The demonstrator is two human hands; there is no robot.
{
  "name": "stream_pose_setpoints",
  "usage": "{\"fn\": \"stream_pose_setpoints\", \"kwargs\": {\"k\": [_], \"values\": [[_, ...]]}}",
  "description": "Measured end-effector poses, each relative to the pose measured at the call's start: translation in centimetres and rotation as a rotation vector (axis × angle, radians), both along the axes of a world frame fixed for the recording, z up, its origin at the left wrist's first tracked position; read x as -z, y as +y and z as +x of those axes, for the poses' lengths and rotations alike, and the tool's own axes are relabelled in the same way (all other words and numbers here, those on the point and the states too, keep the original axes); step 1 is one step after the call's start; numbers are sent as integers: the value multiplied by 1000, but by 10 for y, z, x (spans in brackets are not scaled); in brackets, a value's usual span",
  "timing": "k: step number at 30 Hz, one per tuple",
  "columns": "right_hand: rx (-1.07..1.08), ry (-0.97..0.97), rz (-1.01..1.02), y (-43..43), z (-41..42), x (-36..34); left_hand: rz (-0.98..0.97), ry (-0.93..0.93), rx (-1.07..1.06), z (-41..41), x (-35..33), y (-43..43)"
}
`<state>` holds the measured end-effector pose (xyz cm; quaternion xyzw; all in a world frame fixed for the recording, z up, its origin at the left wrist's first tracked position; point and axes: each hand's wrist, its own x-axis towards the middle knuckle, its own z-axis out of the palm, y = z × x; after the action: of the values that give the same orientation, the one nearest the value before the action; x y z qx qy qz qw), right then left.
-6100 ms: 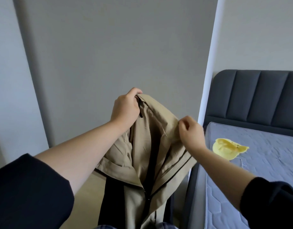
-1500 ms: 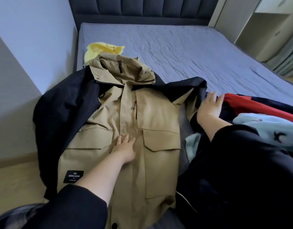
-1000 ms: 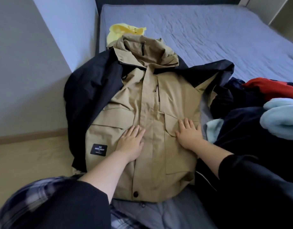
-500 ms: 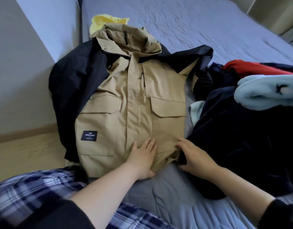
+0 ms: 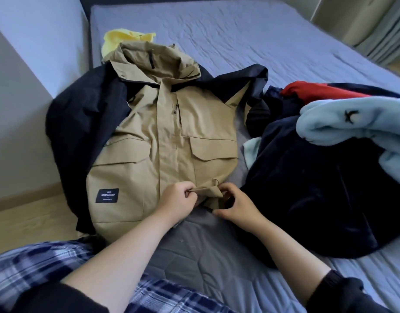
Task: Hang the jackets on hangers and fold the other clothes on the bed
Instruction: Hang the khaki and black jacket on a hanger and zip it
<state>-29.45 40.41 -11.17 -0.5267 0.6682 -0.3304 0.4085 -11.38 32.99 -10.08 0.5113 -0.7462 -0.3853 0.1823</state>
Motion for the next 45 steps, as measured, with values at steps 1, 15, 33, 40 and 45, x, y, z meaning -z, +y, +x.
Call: {"fn": "stream_pose_setpoints", "kwargs": {"k": [1,15,33,40,45], "values": [[-2,-80,20,-3,-1,-2,22,13,-6,1,-2,-2],[640,256,-386,-8,-8,-41,-542,-252,272,-12,-33,3],[-186,1102,-535,-16,-6,-52,-923,-118,141,15,-38,-6],[56,964,-485,-69,10,-89,-781,-198,-2,42,-35,-6],[109,930,-612,-80,9,-93,-582,-262,-292,84,-28,-6]]}}
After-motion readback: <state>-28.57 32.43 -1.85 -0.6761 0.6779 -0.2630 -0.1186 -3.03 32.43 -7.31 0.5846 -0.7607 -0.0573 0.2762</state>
